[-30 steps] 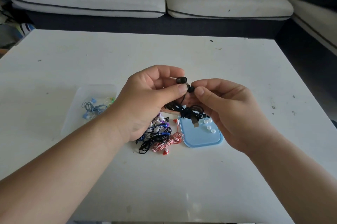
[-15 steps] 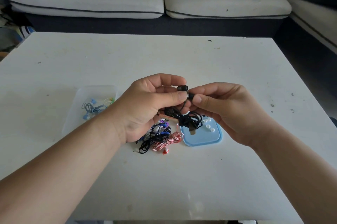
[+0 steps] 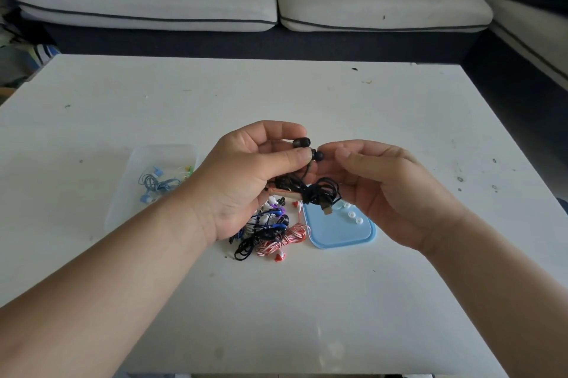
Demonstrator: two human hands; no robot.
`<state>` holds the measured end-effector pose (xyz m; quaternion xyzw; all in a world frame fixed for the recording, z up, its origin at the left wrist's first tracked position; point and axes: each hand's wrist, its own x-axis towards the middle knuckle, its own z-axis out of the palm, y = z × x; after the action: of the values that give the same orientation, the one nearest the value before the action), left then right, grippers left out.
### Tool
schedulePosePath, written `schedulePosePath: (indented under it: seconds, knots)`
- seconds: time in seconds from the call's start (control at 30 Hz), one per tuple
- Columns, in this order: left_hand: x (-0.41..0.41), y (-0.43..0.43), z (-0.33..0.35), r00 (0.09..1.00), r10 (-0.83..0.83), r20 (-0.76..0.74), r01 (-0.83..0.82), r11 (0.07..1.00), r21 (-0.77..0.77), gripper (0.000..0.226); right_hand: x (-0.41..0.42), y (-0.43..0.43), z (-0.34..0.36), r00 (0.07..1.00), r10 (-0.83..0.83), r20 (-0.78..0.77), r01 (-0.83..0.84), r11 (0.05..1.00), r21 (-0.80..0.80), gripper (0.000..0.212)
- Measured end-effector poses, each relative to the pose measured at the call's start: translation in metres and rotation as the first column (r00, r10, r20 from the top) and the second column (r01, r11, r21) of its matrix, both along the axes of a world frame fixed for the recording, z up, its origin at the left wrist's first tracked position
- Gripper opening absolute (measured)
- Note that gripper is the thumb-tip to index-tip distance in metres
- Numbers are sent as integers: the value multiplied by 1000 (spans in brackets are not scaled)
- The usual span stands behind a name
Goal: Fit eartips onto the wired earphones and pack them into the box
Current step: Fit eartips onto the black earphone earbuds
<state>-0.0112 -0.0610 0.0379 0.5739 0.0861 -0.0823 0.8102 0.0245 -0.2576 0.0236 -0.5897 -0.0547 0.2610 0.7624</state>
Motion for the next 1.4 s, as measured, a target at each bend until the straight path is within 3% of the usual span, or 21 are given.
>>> schedulePosePath:
  seconds: [0.17,0.27,0.4,0.53,0.73,0.93,1.1,1.2,1.33,1.4]
  knots:
    - [-1,0,-4,1000,27,-8,-27,996,85,27,-7,9,-4,995,-48,83,54,995,-79,19]
    - [-2,3,-9,998,61,-12,-58,976,212,26,-7,15,-7,989,-65,135,92,974,-209,9]
    - [-6,15,-13,988,151,-17,-135,925,355,25,-8,32,-13,979,-23,201,102,912,-397,6]
    - [-11,46,-11,967,253,14,-229,851,473,25,-11,60,-18,978,26,209,72,893,-445,6]
    - [-15,135,-19,899,405,164,-389,571,723,27,-26,110,-15,967,123,223,-16,904,-428,8]
    - [-21,171,-44,976,217,24,-109,389,915,25,-40,136,-24,961,180,208,-64,882,-467,8]
    - [-28,174,-60,989,58,-138,117,276,954,29,-39,140,-27,964,179,198,-64,875,-480,9]
    - [-27,173,-70,991,47,-123,115,136,984,30,-38,140,-26,967,170,190,-60,875,-480,9]
    - [-24,159,-63,961,4,-277,274,-145,951,22,-34,127,-26,964,166,206,-33,849,-528,10]
    - [-22,145,-50,982,-30,-186,175,-210,962,13,-29,115,-27,963,157,220,-2,817,-577,12]
